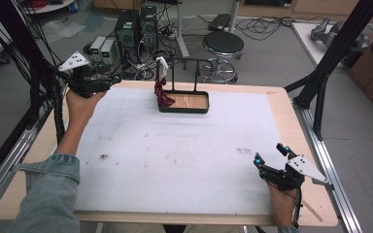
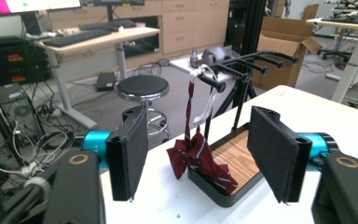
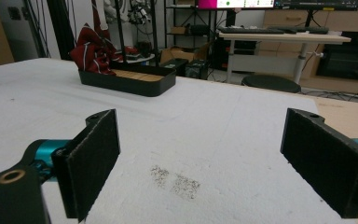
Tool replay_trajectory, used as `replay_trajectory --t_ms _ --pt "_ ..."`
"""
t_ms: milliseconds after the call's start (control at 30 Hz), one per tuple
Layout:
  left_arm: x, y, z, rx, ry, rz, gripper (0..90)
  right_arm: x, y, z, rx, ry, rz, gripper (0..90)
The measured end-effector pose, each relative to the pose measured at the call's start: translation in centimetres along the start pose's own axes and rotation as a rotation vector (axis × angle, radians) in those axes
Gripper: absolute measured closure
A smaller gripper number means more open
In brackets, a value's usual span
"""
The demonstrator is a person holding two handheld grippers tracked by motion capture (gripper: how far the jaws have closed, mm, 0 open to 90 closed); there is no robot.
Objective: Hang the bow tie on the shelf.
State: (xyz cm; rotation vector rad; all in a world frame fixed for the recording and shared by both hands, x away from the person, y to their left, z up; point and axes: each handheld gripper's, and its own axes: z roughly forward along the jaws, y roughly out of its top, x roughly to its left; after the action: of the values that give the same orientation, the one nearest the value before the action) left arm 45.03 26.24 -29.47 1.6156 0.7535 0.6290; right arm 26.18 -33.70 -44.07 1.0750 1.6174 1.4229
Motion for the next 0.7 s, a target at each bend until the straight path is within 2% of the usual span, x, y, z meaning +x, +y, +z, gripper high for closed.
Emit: replay_trajectory --t_ms 133,233,367,700 --pt "-0.2 -0.2 -1.6 -0.021 0.012 0.002 31.6 0.1 0.0 0.0 0.006 -0.002 0.0 10.8" --pt "-0.5 -0.3 -2.7 -0.015 0.025 0.016 30.3 0.1 0.0 0.0 0.006 -0.003 0.001 10.8" --pt "-0.7 -0.6 -4.0 -0.019 0.033 0.009 27.2 0.1 0.0 0.0 0.006 -0.004 -0.001 10.8" --pt "-2.0 -2.6 -6.8 -0.006 0.053 0.038 22.9 0.1 0.0 0.0 0.007 -0.004 -0.001 10.8"
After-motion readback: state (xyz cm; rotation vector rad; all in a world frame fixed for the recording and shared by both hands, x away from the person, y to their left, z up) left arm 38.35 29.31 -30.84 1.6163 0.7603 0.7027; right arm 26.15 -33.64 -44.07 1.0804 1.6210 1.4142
